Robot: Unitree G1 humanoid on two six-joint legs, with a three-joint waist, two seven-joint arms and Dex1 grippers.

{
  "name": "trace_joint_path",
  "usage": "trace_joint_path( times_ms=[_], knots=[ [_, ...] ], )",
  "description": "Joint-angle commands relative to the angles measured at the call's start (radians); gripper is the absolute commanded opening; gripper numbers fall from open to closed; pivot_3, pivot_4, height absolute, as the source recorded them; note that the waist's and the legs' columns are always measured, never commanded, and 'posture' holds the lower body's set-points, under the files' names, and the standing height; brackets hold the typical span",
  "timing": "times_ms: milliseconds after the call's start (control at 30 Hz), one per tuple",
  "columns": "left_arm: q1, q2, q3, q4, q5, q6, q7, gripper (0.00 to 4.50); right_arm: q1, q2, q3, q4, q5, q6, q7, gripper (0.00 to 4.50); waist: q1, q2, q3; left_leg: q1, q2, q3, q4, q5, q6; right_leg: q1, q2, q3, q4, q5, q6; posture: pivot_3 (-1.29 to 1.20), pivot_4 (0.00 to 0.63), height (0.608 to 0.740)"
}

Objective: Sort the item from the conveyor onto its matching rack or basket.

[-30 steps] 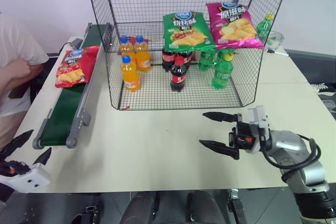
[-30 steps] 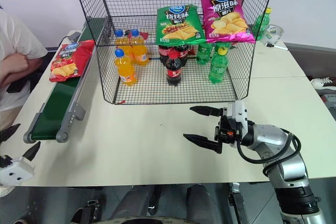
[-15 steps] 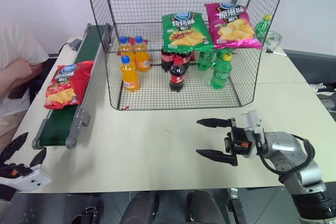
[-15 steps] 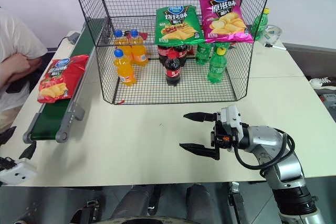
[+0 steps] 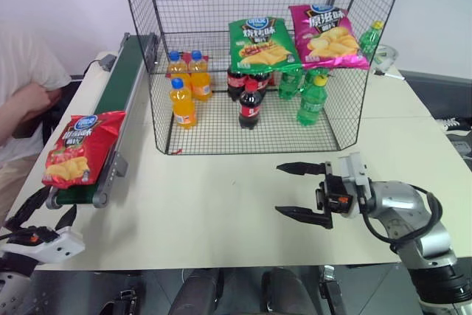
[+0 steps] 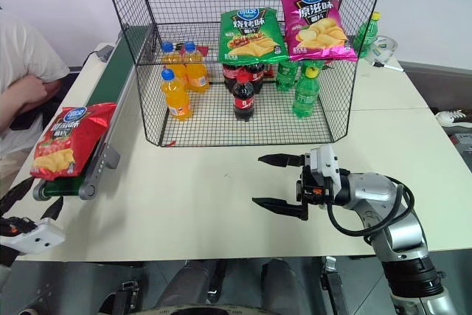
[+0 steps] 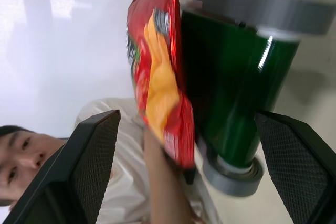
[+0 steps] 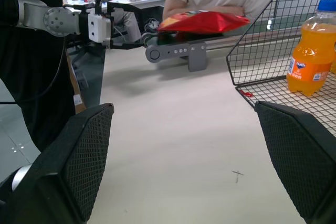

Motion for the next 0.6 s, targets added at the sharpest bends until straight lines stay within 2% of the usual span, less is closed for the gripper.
trace_joint_path(
  times_ms=[33, 400, 433, 467, 600],
  knots=[
    [0.001, 0.013, 0.011, 0.003, -0.035, 0.010, 0.020, 4.23, -0.007, 0.000, -0.024, -0.003, 0.003, -0.020, 0.000, 4.50, 0.000, 0.000, 0.000, 0.000, 0.000, 0.000, 0.000, 0.000, 0.000, 0.000, 0.000, 0.000, 0.000, 0.000, 0.000, 0.00, 0.150, 0.740],
    [-0.009, 0.023, -0.001, 0.005, -0.097, 0.015, -0.020, 4.23, -0.004, 0.002, -0.030, 0.009, -0.007, -0.041, -0.017, 4.50, 0.000, 0.000, 0.000, 0.000, 0.000, 0.000, 0.001, 0.000, 0.000, 0.000, 0.000, 0.000, 0.002, 0.000, 0.000, 0.00, 0.150, 0.740],
    [-0.009, 0.022, -0.001, 0.004, -0.103, 0.013, -0.021, 3.72, -0.005, 0.002, -0.030, 0.011, -0.007, -0.041, -0.019, 4.50, 0.000, 0.000, 0.000, 0.000, 0.000, 0.000, 0.001, 0.000, 0.000, 0.000, 0.000, 0.000, 0.002, 0.000, 0.000, 0.00, 0.150, 0.740],
    [-0.009, 0.023, -0.001, 0.002, -0.108, 0.009, -0.021, 3.44, -0.006, 0.002, -0.030, 0.013, -0.007, -0.042, -0.021, 4.50, 0.000, 0.000, 0.000, 0.001, 0.000, 0.000, 0.001, 0.000, 0.000, 0.000, 0.000, 0.000, 0.002, 0.000, 0.000, 0.00, 0.150, 0.740],
    [-0.001, 0.021, 0.006, -0.015, -0.131, 0.003, -0.037, 1.57, -0.002, 0.000, -0.032, 0.021, -0.010, -0.051, -0.025, 4.50, 0.000, 0.000, 0.000, 0.001, 0.000, 0.000, 0.001, 0.000, 0.000, 0.000, 0.000, 0.000, 0.003, 0.000, 0.000, 0.00, 0.150, 0.740]
  ],
)
